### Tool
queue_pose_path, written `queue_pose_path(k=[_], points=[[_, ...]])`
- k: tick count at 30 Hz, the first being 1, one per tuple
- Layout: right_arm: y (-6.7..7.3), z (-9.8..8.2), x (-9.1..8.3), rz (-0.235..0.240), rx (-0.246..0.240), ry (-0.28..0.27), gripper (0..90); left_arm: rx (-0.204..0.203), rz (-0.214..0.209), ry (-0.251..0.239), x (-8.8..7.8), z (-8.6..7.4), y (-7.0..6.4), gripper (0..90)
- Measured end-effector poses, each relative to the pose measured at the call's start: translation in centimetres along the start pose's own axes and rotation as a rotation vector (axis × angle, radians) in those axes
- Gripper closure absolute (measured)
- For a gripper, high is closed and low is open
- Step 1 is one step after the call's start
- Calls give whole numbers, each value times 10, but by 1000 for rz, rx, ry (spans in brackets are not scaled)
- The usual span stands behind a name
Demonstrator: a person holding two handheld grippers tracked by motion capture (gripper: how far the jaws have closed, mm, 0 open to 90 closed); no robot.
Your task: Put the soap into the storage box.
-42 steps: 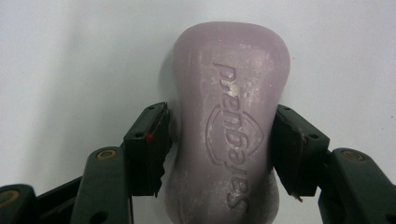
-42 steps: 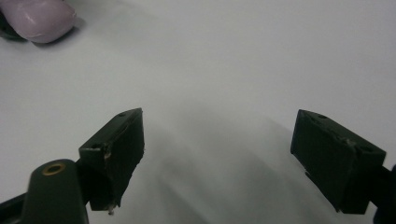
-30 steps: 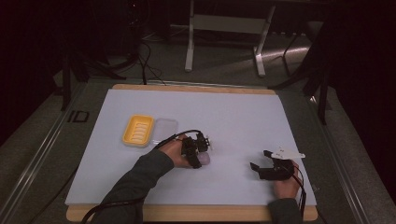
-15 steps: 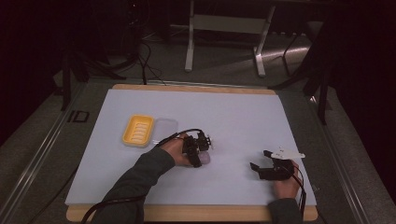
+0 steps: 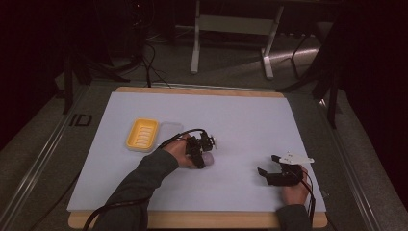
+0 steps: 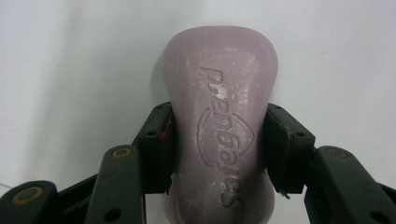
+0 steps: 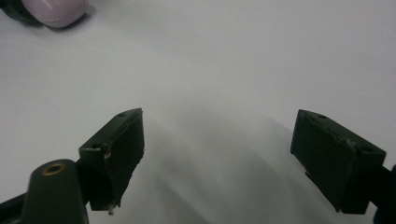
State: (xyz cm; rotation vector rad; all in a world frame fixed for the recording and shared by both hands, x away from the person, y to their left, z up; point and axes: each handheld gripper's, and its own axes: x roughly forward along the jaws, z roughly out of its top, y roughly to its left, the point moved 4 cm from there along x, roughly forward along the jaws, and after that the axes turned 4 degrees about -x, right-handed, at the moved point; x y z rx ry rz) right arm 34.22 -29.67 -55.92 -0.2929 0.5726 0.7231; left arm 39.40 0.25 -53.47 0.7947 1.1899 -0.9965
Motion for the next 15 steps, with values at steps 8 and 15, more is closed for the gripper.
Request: queue_pose_path(k=[8, 15], points=[[0, 0, 0, 0, 0, 0, 171, -28, 0, -3, -3, -4, 7, 495], [0, 0, 0, -1, 0, -1, 171, -49, 2, -16, -8, -4, 12, 495]])
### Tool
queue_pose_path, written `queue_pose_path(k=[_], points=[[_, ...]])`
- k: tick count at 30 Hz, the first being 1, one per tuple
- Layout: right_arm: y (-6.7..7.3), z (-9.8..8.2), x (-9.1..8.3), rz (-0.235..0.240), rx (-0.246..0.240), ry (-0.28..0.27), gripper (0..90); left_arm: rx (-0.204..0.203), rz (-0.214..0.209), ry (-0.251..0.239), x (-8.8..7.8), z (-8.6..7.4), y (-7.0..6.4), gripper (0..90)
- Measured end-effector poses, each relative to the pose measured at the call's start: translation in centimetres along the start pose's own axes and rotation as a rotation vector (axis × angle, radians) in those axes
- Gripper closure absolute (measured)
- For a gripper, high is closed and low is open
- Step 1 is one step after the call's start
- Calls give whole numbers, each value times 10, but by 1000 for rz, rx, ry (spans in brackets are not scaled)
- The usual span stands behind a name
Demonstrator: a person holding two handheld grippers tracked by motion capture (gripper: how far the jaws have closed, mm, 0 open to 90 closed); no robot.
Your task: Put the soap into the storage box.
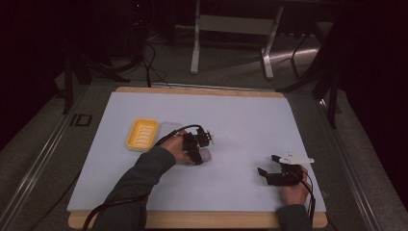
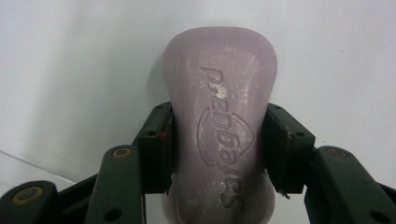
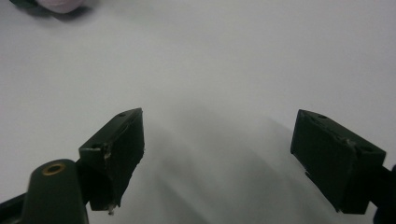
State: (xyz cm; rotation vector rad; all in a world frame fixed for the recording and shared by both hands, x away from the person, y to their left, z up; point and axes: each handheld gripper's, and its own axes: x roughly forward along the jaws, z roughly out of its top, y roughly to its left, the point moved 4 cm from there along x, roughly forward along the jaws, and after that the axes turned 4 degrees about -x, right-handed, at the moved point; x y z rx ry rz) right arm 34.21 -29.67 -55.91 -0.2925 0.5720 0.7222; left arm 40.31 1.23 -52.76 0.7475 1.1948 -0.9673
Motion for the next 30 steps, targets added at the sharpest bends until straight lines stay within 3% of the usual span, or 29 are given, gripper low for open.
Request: queue_pose_path(k=[14, 30], points=[[0, 0, 0, 0, 1, -3, 171, -65, 18, -32, -13, -6, 15, 495], [0, 0, 0, 0, 1, -4, 171, -162, 58, -22, -19, -14, 29, 495]])
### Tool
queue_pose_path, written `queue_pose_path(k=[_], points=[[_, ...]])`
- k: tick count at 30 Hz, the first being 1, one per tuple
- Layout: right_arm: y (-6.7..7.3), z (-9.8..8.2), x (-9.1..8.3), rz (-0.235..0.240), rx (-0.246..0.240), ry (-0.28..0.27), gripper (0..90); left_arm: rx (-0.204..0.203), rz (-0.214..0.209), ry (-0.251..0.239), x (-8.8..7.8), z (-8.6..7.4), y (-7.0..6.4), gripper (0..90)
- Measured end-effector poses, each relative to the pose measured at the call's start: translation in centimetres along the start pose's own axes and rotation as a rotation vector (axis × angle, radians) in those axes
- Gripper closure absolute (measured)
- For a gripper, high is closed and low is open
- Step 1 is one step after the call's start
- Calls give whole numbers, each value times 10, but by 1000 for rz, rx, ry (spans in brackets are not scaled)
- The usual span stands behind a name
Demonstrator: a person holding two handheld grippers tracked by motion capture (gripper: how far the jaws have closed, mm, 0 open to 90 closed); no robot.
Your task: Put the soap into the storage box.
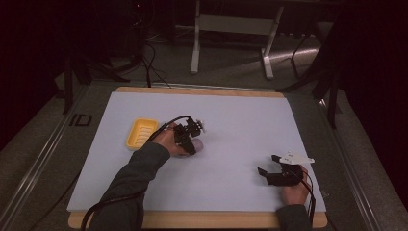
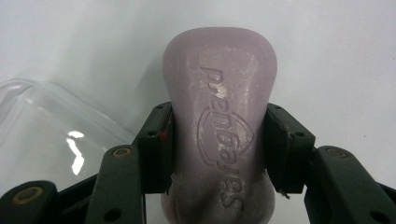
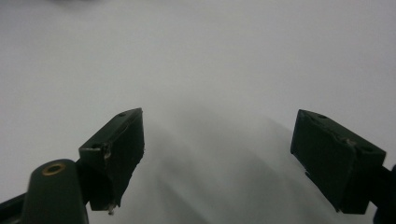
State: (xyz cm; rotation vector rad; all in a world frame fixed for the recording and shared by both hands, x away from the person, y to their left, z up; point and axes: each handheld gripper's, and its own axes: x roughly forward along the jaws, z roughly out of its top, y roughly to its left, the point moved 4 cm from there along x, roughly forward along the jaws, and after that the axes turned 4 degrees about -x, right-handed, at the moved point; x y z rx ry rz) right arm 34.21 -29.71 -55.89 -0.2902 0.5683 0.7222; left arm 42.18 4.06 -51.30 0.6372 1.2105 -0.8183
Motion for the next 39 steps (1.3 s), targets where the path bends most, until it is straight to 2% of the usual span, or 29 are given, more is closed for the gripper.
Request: queue_pose_path(k=[8, 24, 30, 39], points=[[0, 0, 0, 0, 1, -1, 171, -43, 23, -3, -7, -5, 9, 495], [0, 0, 0, 0, -1, -1, 171, -124, 39, -25, -21, -17, 29, 495], [0, 0, 0, -1, -1, -1, 171, -184, 40, -52, -26, -22, 37, 495], [0, 0, 0, 0, 1, -1, 171, -243, 56, -58, -30, -31, 49, 495]])
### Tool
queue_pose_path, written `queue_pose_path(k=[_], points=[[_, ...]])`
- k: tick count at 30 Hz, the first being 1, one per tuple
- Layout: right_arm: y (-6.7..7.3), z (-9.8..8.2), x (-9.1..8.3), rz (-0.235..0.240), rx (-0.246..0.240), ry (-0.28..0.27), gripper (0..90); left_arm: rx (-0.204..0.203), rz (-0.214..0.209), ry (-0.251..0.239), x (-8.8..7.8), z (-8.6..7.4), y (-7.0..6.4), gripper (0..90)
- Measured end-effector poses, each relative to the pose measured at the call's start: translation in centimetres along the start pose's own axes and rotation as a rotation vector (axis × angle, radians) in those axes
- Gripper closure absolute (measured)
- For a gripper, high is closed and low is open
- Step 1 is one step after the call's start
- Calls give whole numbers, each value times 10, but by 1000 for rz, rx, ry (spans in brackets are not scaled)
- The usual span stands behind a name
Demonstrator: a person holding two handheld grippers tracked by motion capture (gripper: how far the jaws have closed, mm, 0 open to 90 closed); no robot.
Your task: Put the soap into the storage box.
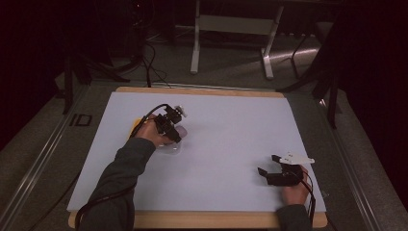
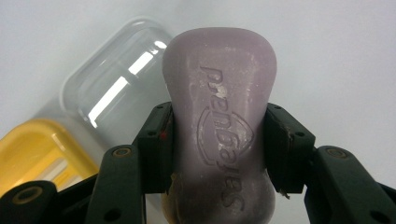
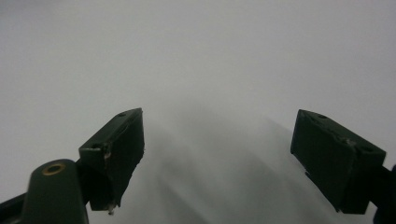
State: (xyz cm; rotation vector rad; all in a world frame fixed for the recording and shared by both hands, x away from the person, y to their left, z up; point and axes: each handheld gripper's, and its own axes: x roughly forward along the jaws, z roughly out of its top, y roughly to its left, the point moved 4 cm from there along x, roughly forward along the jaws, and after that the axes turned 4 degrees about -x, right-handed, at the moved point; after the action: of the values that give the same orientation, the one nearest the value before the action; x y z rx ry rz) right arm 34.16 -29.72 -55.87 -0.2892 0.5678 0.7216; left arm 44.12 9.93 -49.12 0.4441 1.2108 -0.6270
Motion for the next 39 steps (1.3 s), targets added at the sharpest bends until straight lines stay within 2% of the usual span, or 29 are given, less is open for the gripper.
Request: queue_pose_path(k=[13, 39], points=[[0, 0, 0, -1, -3, 0, 171, -100, 33, -3, -3, -9, 23, 495], [0, 0, 0, -2, -4, 2, 171, -235, 88, -17, -6, -27, 55, 495]])
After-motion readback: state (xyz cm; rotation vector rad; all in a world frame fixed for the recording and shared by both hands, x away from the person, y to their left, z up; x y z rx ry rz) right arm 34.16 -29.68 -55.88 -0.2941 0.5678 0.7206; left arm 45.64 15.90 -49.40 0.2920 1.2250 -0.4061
